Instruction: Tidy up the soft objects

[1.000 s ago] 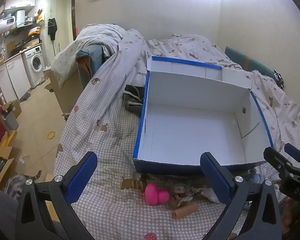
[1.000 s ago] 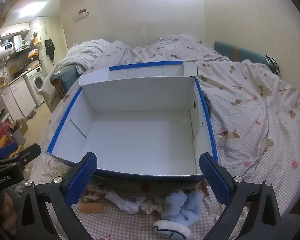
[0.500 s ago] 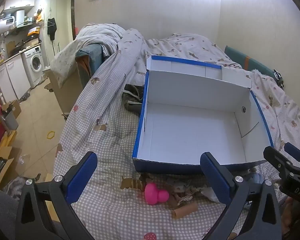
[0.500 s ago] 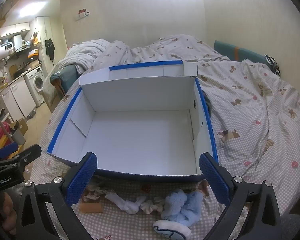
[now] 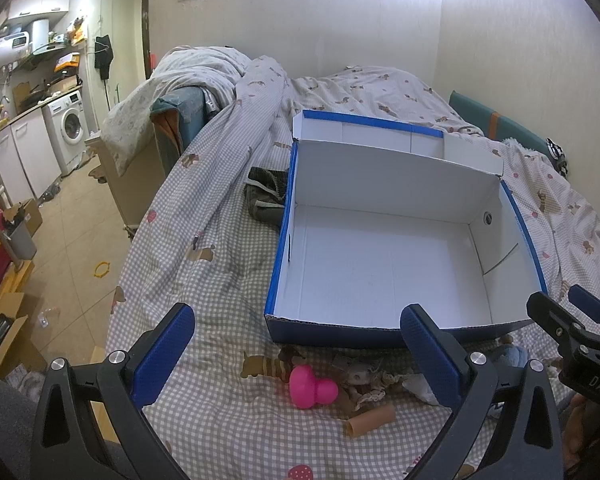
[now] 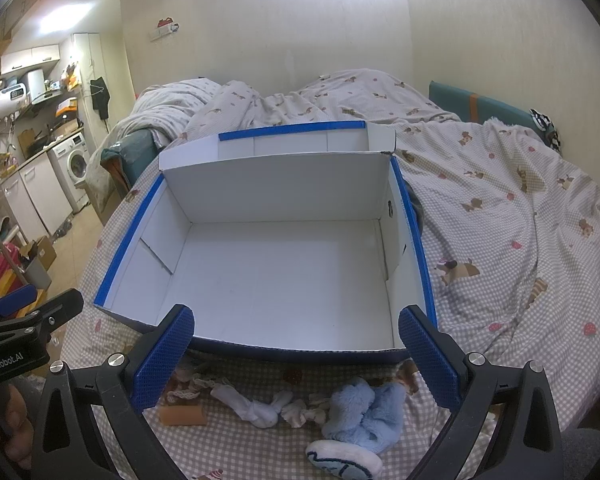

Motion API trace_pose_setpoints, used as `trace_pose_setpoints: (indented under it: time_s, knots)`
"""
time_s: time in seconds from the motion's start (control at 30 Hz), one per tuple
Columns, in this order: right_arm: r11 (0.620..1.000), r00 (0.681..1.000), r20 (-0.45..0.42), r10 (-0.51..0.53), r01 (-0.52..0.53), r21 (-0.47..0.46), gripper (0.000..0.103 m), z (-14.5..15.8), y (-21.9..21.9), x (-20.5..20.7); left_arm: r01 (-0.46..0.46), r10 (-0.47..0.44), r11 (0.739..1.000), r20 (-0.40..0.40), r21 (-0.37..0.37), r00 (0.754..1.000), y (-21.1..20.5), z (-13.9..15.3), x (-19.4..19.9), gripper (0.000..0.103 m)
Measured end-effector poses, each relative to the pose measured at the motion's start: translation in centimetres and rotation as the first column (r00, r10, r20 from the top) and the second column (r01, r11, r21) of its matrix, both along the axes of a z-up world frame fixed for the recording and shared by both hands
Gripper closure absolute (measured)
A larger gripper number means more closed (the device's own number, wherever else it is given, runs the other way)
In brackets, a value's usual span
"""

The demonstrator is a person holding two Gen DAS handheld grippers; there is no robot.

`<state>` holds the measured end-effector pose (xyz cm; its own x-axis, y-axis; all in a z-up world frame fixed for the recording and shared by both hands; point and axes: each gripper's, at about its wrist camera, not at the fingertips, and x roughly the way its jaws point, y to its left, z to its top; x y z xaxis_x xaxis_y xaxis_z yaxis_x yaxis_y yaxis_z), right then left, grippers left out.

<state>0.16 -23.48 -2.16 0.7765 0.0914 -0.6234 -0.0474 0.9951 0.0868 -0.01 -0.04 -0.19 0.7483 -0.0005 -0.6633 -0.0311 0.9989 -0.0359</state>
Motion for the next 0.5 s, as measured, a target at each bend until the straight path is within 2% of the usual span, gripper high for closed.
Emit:
trace_pose_setpoints:
  time_s: [0.5]
  knots:
    - [1.000, 1.000, -0.001, 0.000, 0.000, -0.001, 0.000, -0.04, 0.02, 0.04, 0.003, -0.003, 1.000, -0.004, -0.006, 1.000, 0.01, -0.67, -0.04, 0.000]
